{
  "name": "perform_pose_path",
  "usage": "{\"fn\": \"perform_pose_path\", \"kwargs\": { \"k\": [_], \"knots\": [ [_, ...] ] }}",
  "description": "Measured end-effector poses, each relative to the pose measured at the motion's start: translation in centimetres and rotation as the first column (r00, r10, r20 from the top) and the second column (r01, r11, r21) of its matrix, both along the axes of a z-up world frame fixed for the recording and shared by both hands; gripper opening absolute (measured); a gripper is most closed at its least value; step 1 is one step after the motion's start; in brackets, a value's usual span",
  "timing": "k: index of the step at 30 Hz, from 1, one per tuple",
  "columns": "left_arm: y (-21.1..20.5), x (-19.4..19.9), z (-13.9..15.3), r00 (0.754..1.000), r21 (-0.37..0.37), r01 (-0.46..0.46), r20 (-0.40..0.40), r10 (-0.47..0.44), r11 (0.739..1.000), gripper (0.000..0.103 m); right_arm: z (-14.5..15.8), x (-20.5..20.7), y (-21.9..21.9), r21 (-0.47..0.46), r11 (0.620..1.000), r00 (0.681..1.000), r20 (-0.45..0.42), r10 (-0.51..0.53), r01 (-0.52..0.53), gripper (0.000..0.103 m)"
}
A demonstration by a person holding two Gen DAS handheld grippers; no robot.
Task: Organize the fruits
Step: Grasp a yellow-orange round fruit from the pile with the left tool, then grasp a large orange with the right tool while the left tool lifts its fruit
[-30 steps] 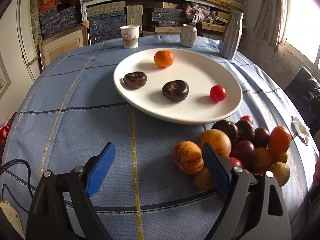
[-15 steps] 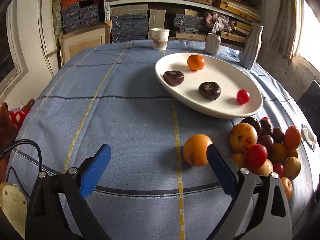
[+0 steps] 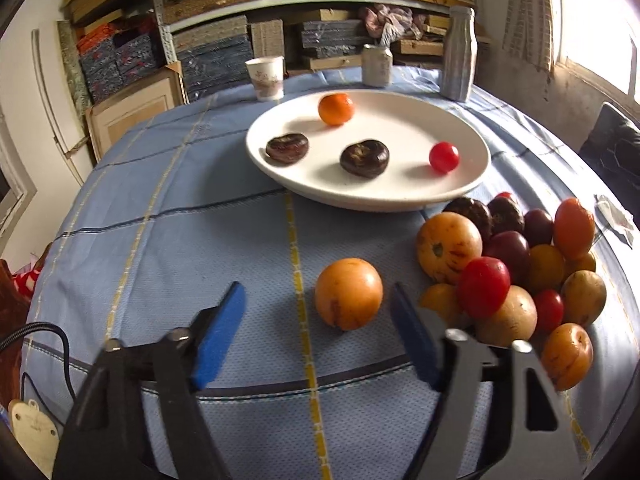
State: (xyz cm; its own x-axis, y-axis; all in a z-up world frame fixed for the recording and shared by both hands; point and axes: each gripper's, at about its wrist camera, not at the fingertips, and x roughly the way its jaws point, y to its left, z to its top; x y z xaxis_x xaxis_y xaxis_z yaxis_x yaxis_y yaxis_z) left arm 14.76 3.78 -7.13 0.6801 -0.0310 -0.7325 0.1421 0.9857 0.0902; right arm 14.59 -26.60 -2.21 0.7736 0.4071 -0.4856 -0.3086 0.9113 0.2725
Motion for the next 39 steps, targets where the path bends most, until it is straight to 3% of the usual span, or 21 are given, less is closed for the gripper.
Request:
{"fn": "perform_pose_path", "kwargs": {
  "k": [6, 8, 12, 20, 27, 33, 36, 39],
  "knots": [
    [-1.1, 0.7, -0.4, 0.999, 0.023, 0.032, -0.010, -0.032, 0.999, 0.064, 0.0, 0.1, 0.0, -0.002, 1.000, 1.000, -0.004, -0.001, 0.001, 0.093],
    [-1.4, 0.9, -0.7, 0.998, 0.016, 0.056, -0.029, -0.055, 0.998, 0.053, -0.1, 0.1, 0.0, -0.005, 1.000, 1.000, -0.005, -0.003, 0.003, 0.093],
    [-1.2, 1.4, -1.1, 0.995, -0.028, 0.079, -0.064, -0.081, 0.996, 0.041, -0.1, 0.0, 0.1, -0.005, 1.000, 1.000, -0.003, -0.001, 0.001, 0.093],
    [-1.1, 2.1, -1.5, 0.992, -0.062, 0.084, -0.087, -0.089, 0.994, 0.038, -0.2, 0.2, 0.2, -0.010, 1.000, 1.000, -0.010, 0.008, -0.008, 0.093],
    [0.8, 1.5, -0.7, 0.998, -0.069, -0.004, -0.058, 0.000, 0.998, 0.038, -0.4, -0.7, 1.3, -0.038, 0.997, 0.997, -0.007, 0.072, -0.073, 0.092],
    [1.0, 1.3, -0.7, 0.998, -0.069, -0.009, -0.057, 0.005, 0.998, 0.038, -1.7, -1.7, 4.7, -0.206, 0.970, 0.992, -0.019, 0.129, -0.130, 0.084],
    [0.8, 1.3, -0.6, 0.998, -0.067, -0.003, -0.057, 0.000, 0.998, 0.038, -2.6, -1.5, 5.8, -0.253, 0.956, 0.989, -0.048, 0.137, -0.145, 0.076],
    [0.8, 1.2, -0.7, 0.998, -0.070, -0.004, -0.060, 0.000, 0.998, 0.038, -3.1, -1.2, 5.9, -0.257, 0.953, 0.987, -0.078, 0.143, -0.159, 0.061]
  ]
}}
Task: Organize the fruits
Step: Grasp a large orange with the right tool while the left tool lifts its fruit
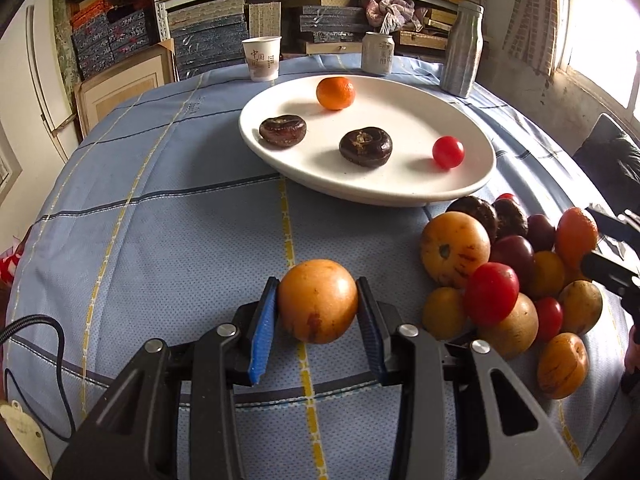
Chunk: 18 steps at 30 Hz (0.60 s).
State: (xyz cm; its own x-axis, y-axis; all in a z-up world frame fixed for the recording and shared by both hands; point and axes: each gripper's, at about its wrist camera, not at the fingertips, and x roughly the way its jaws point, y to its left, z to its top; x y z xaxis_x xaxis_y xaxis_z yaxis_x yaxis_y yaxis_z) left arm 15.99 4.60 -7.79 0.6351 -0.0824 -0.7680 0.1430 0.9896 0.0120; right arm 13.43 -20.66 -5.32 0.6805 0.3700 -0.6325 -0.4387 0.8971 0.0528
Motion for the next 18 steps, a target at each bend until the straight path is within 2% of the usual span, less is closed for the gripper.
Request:
{"fn": "perform_pose_path", "kwargs": {
  "k": [4, 7, 13, 18],
  "knots": [
    [-0.2, 0.0, -0.1, 1.000, 0.000, 0.007, -0.004, -0.007, 1.000, 0.038, -0.2, 0.2, -0.2, 0.018, 1.000, 1.000, -0.013, -0.013, 0.013, 0.057],
    [-0.2, 0.0, -0.3, 1.000, -0.005, 0.013, -0.012, -0.013, 1.000, 0.038, -0.5, 0.5, -0.1, 0.027, 1.000, 1.000, -0.030, -0.002, 0.003, 0.046],
    [-0.2, 0.3, -0.7, 0.999, -0.017, 0.020, -0.032, -0.021, 1.000, 0.038, -0.4, 0.6, -0.2, 0.043, 0.999, 0.999, -0.035, -0.002, 0.003, 0.045],
    [-0.4, -0.5, 0.8, 0.999, -0.002, 0.010, 0.036, -0.010, 1.000, 0.038, 0.2, 0.5, -0.8, 0.086, 0.996, 1.000, -0.024, -0.015, 0.017, 0.045]
  ]
}}
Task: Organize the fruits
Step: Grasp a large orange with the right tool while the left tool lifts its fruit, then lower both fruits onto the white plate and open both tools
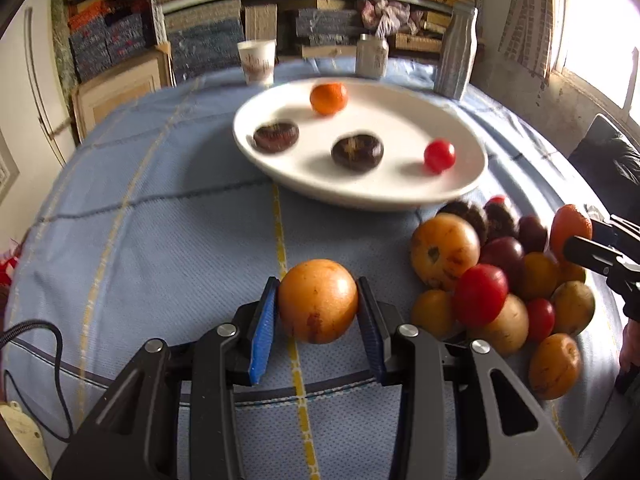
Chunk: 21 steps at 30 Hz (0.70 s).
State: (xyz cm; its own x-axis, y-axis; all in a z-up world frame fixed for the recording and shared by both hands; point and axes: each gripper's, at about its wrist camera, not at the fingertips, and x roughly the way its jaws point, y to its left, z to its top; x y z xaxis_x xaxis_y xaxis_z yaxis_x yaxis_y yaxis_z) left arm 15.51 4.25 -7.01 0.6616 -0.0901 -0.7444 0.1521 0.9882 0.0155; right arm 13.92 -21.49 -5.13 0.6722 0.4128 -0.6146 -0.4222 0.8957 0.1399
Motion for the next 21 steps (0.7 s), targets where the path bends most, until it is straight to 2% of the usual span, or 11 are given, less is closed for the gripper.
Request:
{"fn": "perform_pose_path", "kwargs": {
  "k": [5, 8, 12, 14, 16, 21],
  "knots": [
    [0.1, 0.3, 4.1, 0.998, -0.022, -0.004, 0.066, 0.005, 1.000, 0.038, 3.1, 0.1, -1.7, 0.098, 0.995, 0.998, 0.049, -0.034, 0.029, 0.045],
    [0.2, 1.3, 8.2, 0.991, -0.015, -0.011, 0.133, 0.013, 1.000, 0.038, 7.3, 0.8, -2.4, 0.118, 0.992, 0.993, 0.105, -0.051, 0.038, 0.045],
    [-0.1, 3.5, 11.9, 0.982, -0.058, -0.013, 0.186, 0.024, 0.998, 0.038, 13.2, 2.7, -2.1, 0.121, 0.992, 0.976, 0.207, -0.068, 0.043, 0.045],
    [-0.6, 5.1, 11.9, 0.983, -0.074, -0.006, 0.182, 0.019, 0.997, 0.038, 14.3, 4.4, -1.5, 0.142, 0.989, 0.974, 0.215, -0.067, 0.036, 0.045],
    [-1.1, 6.8, 11.0, 0.987, -0.091, -0.006, 0.157, 0.021, 0.996, 0.038, 14.0, 6.4, -0.7, 0.159, 0.987, 0.977, 0.202, -0.065, 0.033, 0.045],
    [-1.6, 12.0, 6.5, 0.999, -0.101, -0.027, 0.039, 0.031, 0.995, 0.038, 9.9, 12.0, 1.4, 0.160, 0.986, 0.994, 0.091, -0.054, 0.039, 0.045]
  ]
}}
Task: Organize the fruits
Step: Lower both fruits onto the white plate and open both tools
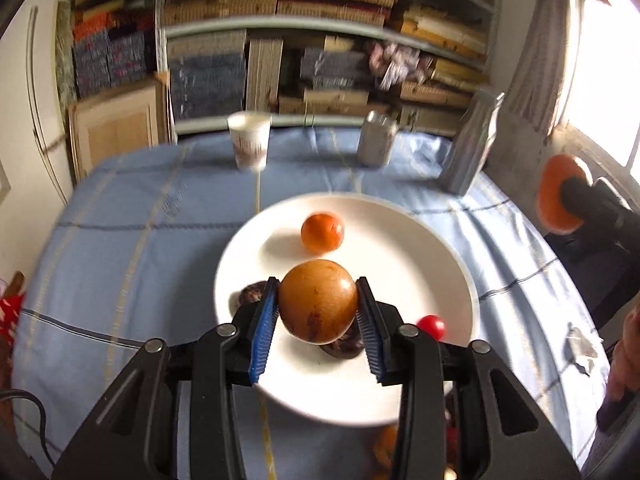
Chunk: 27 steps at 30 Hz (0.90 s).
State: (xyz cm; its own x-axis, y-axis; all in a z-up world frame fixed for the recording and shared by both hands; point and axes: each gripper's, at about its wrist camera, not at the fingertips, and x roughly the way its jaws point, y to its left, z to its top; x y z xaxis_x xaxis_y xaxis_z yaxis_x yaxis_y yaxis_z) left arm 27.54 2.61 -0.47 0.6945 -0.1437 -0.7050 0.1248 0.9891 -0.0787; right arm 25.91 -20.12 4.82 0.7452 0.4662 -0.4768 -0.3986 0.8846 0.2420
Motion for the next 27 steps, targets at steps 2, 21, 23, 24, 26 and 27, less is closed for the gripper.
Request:
{"fn": "perform_pose_path", "kwargs": {
  "k": [2, 21, 23, 24, 26, 27],
  "knots": [
    [-0.3, 1.4, -1.4, 0.999, 0.002, 0.007, -0.032, -0.007, 1.000, 0.038, -2.6, 2.4, 0.9, -0.026, 1.000, 0.998, -0.067, 0.003, -0.005, 0.045],
    [-1.1, 5.1, -5.2, 0.996, -0.021, 0.035, -0.085, -0.037, 0.999, 0.056, -9.4, 7.1, 3.3, -0.143, 0.989, 0.971, -0.239, -0.014, -0.021, 0.047],
    [-1.0, 4.6, -4.3, 0.997, -0.029, 0.037, -0.065, -0.039, 0.999, 0.061, -8.4, 6.6, 3.0, -0.127, 0.992, 0.979, -0.205, -0.010, -0.017, 0.048],
    [-0.9, 4.3, -3.8, 0.998, -0.031, 0.035, -0.053, -0.037, 0.999, 0.063, -7.5, 6.2, 2.8, -0.116, 0.993, 0.984, -0.180, -0.008, -0.013, 0.051],
    [-0.6, 3.9, -2.7, 0.999, -0.031, 0.022, -0.022, -0.022, 0.999, 0.073, -6.0, 5.3, 2.6, -0.097, 0.995, 0.990, -0.138, -0.008, -0.006, 0.053],
    [-0.5, 3.6, -2.2, 1.000, -0.030, 0.014, -0.008, -0.014, 0.999, 0.074, -5.0, 4.7, 2.5, -0.083, 0.997, 0.994, -0.109, -0.005, -0.004, 0.053]
  ]
}}
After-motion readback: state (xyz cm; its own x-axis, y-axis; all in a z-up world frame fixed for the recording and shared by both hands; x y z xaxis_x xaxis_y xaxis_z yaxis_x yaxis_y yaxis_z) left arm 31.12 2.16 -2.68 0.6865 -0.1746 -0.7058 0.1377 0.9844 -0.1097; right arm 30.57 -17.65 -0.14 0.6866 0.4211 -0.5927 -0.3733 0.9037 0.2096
